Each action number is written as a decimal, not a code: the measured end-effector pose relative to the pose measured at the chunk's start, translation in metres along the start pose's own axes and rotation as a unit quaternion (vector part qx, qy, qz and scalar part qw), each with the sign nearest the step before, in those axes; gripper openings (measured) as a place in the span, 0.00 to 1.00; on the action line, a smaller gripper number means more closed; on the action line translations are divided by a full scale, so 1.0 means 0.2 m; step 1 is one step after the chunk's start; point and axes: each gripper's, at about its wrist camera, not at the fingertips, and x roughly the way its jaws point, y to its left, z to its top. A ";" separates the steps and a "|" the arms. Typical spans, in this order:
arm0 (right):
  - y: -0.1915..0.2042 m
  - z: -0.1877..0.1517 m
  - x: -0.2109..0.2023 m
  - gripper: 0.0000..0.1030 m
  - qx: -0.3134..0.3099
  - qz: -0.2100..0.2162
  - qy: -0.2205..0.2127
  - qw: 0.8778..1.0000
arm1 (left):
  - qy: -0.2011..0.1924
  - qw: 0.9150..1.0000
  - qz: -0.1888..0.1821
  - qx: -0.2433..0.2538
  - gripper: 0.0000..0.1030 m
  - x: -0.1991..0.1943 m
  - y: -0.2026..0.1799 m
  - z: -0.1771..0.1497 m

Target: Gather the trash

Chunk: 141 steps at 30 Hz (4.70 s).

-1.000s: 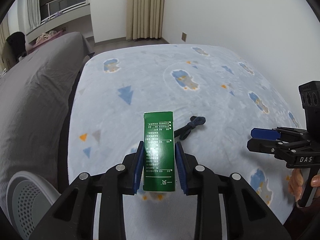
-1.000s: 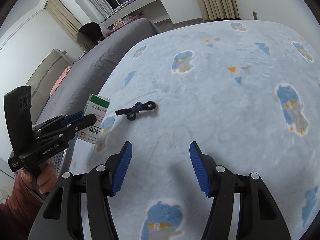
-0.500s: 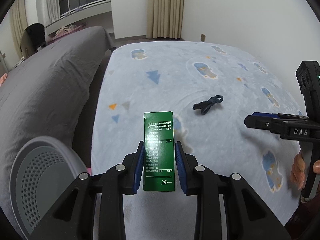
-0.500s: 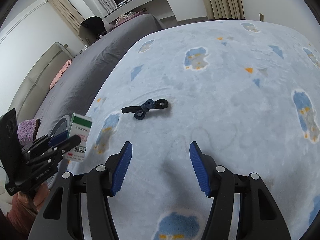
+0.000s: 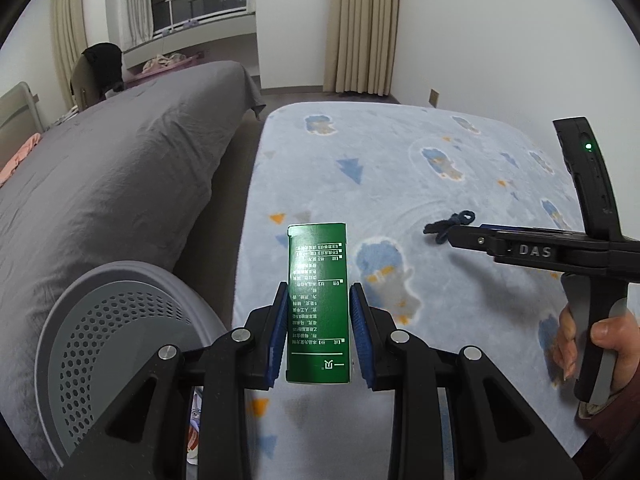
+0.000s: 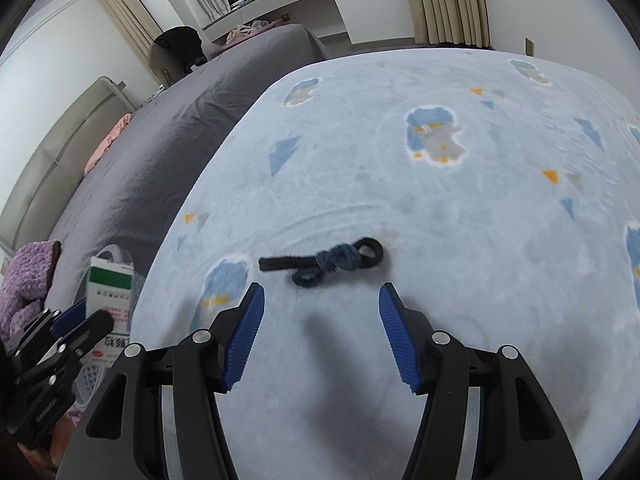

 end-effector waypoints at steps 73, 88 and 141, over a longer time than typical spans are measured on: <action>1.35 -0.34 -0.05 0.07 -0.199 0.146 0.036 0.968 | 0.020 0.964 0.181 -0.193 0.30 -0.44 0.84 -0.39; 1.34 -0.32 -0.03 0.27 -0.193 0.141 0.030 0.971 | 0.025 0.958 0.199 -0.203 0.65 -0.45 0.88 -0.40; 1.29 -0.32 -0.01 0.59 -0.163 0.094 0.023 0.982 | 0.024 0.950 0.227 -0.215 0.94 -0.47 0.91 -0.43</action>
